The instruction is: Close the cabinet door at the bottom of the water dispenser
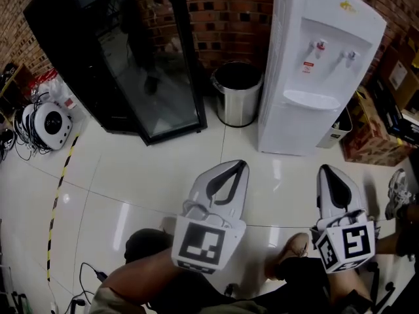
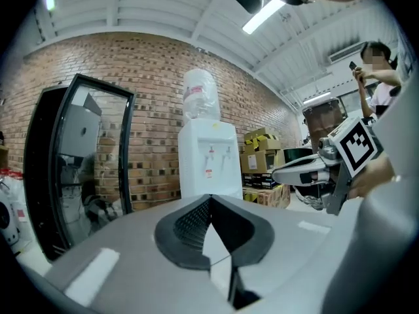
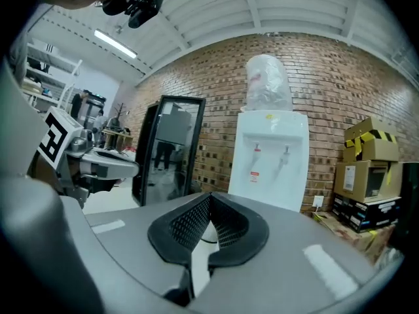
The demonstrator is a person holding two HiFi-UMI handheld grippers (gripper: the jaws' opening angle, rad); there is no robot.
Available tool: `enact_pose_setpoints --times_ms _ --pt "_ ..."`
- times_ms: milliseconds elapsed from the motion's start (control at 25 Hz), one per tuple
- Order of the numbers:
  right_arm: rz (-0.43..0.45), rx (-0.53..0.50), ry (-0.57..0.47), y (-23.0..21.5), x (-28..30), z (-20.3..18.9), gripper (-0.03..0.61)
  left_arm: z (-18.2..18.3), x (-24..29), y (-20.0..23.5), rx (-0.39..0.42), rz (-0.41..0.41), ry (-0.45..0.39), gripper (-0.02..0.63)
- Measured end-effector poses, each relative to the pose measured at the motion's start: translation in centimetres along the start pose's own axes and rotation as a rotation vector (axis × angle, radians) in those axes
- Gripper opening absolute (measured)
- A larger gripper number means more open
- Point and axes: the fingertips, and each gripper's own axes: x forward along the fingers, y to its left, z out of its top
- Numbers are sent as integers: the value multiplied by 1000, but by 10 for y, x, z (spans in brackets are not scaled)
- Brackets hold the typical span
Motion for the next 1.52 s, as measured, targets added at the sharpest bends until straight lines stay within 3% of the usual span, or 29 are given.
enact_pose_setpoints --times_ms 160,400,600,800,1040,1520 --pt "66 -11 13 29 -24 -4 0 7 -27 4 -8 14 -22 2" --pt "87 -1 37 43 -51 -15 1 3 -70 -4 28 -4 -8 1" --pt "80 80 28 42 -61 -13 0 -1 -81 -29 127 -74 32 1" --pt "134 200 74 60 -64 -29 0 -1 -79 -32 71 -83 13 2" --pt "205 129 134 90 -55 -42 0 -2 -80 -38 63 -116 35 1" --pt "179 157 104 80 -48 -31 0 -8 -80 -35 46 -106 42 0"
